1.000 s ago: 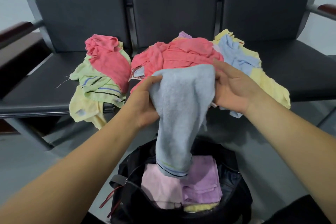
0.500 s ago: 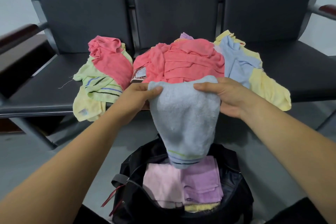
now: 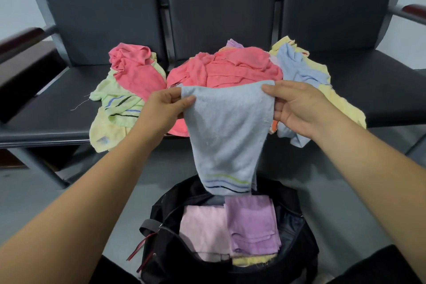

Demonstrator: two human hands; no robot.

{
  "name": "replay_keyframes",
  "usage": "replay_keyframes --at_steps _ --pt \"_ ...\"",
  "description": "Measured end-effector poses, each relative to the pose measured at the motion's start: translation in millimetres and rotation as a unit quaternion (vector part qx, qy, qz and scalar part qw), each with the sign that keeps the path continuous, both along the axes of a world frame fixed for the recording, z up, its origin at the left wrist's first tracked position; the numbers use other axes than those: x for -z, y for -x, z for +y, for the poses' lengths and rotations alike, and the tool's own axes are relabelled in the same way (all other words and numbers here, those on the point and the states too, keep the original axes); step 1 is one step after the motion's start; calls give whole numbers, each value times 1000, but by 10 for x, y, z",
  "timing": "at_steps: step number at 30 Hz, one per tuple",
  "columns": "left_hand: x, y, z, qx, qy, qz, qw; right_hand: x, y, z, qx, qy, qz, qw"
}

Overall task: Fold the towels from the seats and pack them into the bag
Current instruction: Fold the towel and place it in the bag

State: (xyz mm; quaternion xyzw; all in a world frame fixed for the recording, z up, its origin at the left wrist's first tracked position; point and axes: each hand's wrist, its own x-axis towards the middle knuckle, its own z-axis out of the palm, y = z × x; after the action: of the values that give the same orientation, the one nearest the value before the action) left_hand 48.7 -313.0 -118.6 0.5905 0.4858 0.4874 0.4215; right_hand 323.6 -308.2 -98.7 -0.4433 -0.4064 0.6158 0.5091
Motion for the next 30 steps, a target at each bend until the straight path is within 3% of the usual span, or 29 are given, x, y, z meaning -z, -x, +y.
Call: replay_keyframes --at_steps 3,5,9,13,19,24,30 --pt "-45 -19 -18 -9 3 -38 999 -22 9 23 -4 12 122 992" --pt "-67 -35 -32 -15 22 -72 997 -46 13 22 -39 1 138 990" --pt "-104 -30 -79 37 37 -119 992 -36 -5 32 -30 -30 50 998" --pt "-90 -33 -115 -9 -6 -9 1000 -23 -52 54 34 -76 -118 990" --pt "-24 15 -52 -76 17 52 996 22 -1 46 44 -62 -77 994" --pt "-61 -18 -88 -2 68 -44 997 4 -19 32 -60 -32 65 996" --pt "-111 -86 -176 -40 0 11 999 18 -30 18 36 -57 -97 993"
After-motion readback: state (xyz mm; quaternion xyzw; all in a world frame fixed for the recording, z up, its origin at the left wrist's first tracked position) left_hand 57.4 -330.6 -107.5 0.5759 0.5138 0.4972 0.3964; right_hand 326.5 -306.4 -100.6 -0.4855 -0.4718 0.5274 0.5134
